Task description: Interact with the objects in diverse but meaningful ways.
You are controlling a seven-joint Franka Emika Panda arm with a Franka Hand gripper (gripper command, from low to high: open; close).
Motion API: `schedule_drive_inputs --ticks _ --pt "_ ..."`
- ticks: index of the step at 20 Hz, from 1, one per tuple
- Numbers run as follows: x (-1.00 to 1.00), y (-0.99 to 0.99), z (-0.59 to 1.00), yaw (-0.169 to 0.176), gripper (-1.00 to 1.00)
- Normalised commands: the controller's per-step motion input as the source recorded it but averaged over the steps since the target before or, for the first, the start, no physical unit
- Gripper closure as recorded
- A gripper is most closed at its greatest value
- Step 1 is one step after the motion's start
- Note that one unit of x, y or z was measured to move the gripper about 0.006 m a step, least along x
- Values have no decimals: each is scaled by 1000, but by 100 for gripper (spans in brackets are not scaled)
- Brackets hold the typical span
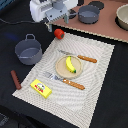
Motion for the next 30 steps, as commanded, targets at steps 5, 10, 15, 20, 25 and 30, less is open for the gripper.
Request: schedule_drive_inputs --ticks 5,10,15,20,25,30 --pt "207 141 -193 1 -100" --pt "165 177 -249 0 -100" --pt "54 353 -219 27 -100" --pt "23 426 -171 38 -100" --pt "43 350 -192 27 -100" --pt "238 65 -127 1 -100"
